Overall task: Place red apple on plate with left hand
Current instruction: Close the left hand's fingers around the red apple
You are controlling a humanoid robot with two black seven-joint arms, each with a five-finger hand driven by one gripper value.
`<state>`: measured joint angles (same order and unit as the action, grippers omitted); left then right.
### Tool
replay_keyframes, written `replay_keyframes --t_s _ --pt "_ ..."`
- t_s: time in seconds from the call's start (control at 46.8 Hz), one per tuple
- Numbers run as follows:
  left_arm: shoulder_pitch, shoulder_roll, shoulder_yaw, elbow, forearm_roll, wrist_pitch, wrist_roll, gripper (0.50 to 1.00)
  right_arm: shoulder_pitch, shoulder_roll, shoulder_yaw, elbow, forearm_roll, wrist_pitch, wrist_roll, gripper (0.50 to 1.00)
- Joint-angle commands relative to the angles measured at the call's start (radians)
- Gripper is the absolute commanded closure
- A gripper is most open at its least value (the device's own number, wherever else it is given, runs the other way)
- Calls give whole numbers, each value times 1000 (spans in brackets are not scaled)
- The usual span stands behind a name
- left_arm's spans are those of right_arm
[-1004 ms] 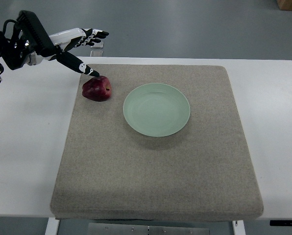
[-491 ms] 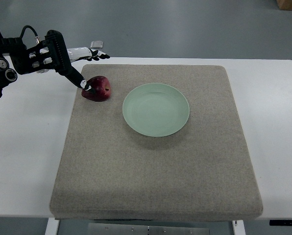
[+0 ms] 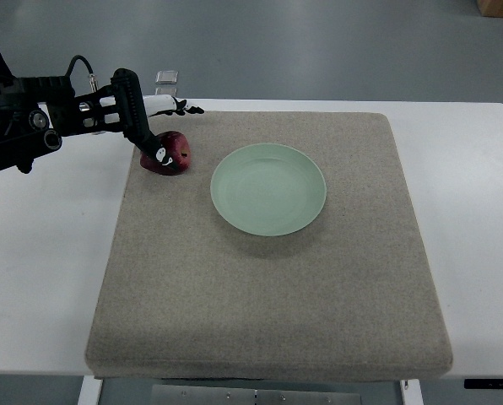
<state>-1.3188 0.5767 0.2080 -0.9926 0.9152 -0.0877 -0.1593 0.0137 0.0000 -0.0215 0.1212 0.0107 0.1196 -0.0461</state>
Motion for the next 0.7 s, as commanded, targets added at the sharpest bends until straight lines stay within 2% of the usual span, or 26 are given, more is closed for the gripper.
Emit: replay_keyframes --t_s 0.0,0.683 --pt "-3 -12 18 14 1 13 -2 510 0 0 0 0 0 0 0 570" --pt "-13 -14 79 29 1 23 -2 531 0 0 0 0 0 0 0 570"
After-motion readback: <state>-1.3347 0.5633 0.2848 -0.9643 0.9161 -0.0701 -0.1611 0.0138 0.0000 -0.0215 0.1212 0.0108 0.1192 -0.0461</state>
